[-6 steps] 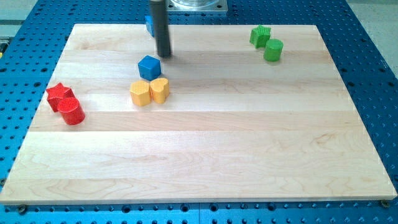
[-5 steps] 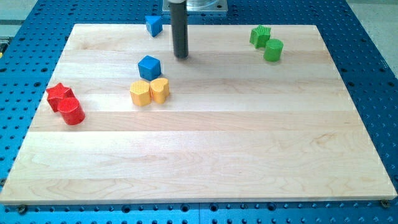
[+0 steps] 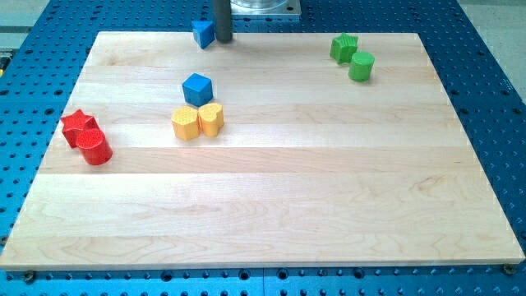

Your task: Slide the blue triangle to the top center

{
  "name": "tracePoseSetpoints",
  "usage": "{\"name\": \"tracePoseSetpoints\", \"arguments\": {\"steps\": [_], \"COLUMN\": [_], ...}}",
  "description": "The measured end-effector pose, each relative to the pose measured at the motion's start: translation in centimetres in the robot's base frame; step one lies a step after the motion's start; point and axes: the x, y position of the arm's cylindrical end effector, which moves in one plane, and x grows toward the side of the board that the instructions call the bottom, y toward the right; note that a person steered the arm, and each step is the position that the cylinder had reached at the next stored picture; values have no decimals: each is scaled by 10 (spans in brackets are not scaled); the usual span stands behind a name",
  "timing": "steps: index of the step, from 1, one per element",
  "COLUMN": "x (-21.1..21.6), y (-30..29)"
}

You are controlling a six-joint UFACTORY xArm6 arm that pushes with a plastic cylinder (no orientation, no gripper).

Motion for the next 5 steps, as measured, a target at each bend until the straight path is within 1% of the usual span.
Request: {"name": "tracePoseSetpoints", "arguments": {"steps": [1, 2, 3, 5], "x": [86, 104, 73, -10], "y": [-28, -90, -96, -103]}}
